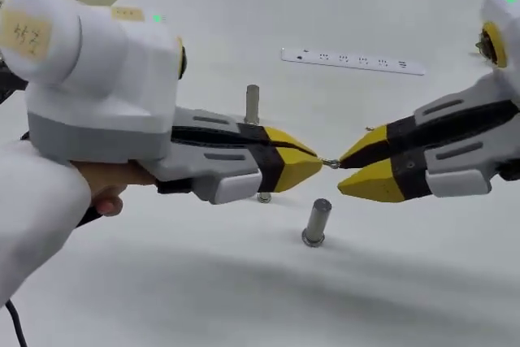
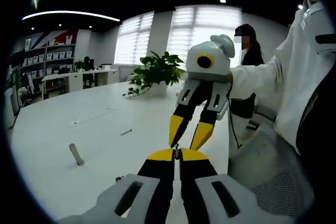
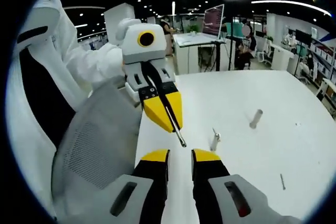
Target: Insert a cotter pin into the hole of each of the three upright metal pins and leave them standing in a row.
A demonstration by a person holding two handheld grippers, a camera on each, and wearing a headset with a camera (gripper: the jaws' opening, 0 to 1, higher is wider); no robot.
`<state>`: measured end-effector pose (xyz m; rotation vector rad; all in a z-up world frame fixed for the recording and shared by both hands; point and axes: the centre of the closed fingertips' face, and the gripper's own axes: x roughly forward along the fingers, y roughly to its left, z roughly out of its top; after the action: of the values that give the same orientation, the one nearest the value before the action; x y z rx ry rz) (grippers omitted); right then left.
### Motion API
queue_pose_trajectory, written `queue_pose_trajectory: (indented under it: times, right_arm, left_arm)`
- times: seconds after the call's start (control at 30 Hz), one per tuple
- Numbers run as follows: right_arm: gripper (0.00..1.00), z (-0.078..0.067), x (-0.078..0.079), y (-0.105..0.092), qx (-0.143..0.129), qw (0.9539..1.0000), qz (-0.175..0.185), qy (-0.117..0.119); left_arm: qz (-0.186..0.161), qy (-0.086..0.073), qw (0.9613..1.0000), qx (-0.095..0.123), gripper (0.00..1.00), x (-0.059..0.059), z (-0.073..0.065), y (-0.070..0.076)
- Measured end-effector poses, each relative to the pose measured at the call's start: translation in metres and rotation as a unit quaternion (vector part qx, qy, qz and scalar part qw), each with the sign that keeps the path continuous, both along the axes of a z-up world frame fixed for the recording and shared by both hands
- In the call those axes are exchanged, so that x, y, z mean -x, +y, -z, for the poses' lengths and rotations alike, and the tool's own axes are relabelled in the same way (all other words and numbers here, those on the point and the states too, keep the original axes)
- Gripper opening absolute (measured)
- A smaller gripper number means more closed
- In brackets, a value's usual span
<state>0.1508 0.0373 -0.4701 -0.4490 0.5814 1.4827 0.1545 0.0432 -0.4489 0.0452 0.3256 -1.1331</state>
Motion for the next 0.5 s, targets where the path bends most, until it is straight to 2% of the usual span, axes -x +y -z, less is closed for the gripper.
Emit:
queue_pose_trajectory:
  times: [0.2,0.5]
  right_arm:
    - [0.09,0.002,0.006,0.003,-0.002,0.9999,-0.013,0.007]
    - [0.03,0.001,0.014,0.005,-0.001,0.9996,-0.029,0.000]
  left_arm:
    - [0.023,-0.015,0.9996,-0.007,0.00,0.006,-0.001,-0.002]
    - [0.046,-0.019,0.9987,-0.010,0.00,0.012,-0.001,-0.005]
